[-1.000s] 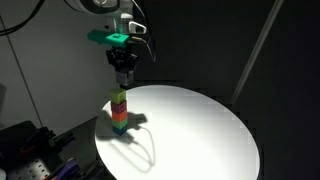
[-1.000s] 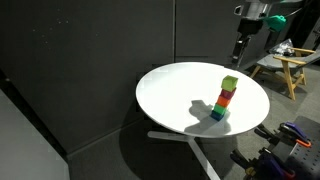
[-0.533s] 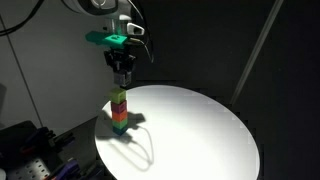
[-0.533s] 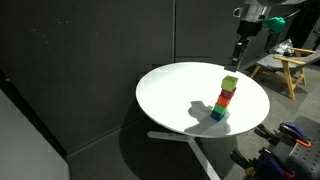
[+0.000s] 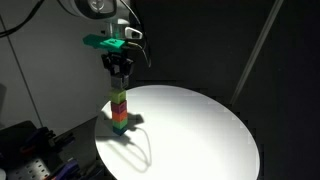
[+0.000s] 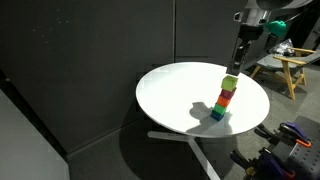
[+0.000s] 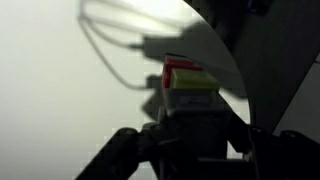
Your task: Put the grey block on top of the yellow block on the pile
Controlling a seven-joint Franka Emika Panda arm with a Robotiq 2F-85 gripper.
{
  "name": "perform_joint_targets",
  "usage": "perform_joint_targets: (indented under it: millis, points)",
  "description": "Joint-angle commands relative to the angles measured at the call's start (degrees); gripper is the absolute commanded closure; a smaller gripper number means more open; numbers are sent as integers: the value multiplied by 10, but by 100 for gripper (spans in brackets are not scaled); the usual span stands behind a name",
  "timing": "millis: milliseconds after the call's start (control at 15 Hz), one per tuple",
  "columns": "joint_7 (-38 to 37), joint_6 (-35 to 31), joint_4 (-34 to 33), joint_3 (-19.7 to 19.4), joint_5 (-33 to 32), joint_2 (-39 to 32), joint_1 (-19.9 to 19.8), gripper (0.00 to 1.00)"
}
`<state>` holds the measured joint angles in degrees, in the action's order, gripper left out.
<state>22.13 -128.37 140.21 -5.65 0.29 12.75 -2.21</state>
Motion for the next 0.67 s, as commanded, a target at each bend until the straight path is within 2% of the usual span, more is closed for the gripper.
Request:
perform_joint_targets:
  millis: [0, 600]
  points:
    - [3, 2, 15, -1, -6, 19, 2, 69]
    - [1, -2, 20, -2, -16, 19, -1, 69]
